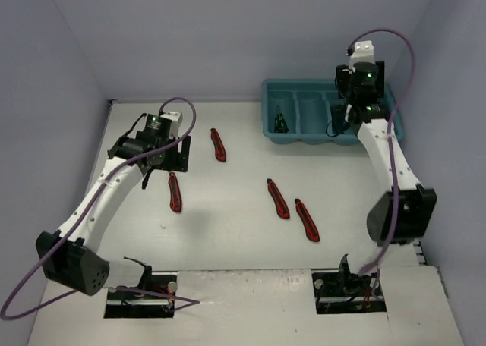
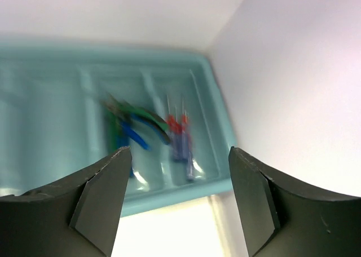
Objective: Sort the tools into containers
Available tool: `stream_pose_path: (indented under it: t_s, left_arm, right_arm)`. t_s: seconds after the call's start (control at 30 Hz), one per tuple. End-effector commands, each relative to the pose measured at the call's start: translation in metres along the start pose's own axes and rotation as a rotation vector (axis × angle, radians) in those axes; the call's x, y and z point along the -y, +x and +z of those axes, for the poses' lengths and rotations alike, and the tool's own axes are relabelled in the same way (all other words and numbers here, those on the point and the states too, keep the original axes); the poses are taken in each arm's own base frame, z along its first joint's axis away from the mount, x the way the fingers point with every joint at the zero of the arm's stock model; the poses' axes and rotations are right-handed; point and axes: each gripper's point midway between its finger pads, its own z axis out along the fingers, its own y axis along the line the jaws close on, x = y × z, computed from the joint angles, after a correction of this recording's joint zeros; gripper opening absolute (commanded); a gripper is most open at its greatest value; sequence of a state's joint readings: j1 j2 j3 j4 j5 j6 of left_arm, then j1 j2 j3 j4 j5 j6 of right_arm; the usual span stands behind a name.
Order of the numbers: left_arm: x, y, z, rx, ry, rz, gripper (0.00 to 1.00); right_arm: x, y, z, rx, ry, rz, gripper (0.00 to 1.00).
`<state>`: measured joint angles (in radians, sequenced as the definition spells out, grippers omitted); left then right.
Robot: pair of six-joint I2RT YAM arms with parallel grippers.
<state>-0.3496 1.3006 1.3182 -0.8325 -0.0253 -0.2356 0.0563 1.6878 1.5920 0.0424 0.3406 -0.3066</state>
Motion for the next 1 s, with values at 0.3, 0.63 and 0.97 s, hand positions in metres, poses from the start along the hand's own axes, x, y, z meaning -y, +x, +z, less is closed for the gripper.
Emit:
stream_pose_path:
  t_s: [0.3, 0.63, 0.97]
  left_arm:
    - [-0.073, -0.026, 0.107, -0.174, -0.17, -0.345, 0.69]
    - [-0.088, -0.005, 0.186, -0.271, -0.163, -0.448, 0.53]
    - [-0.09, 0.006, 0.217, -0.3, -0.165, -0.461, 0.13]
  right_arm:
    - [-0.078, 0.034, -0.131, 0.037, -0.445, 0.466, 0.69]
    - [-0.108, 0.069, -0.172, -0.035, -0.576, 0.477, 0.71]
    - [-0.104, 0.08, -0.185, -0.059, -0.583, 0.45, 0.74]
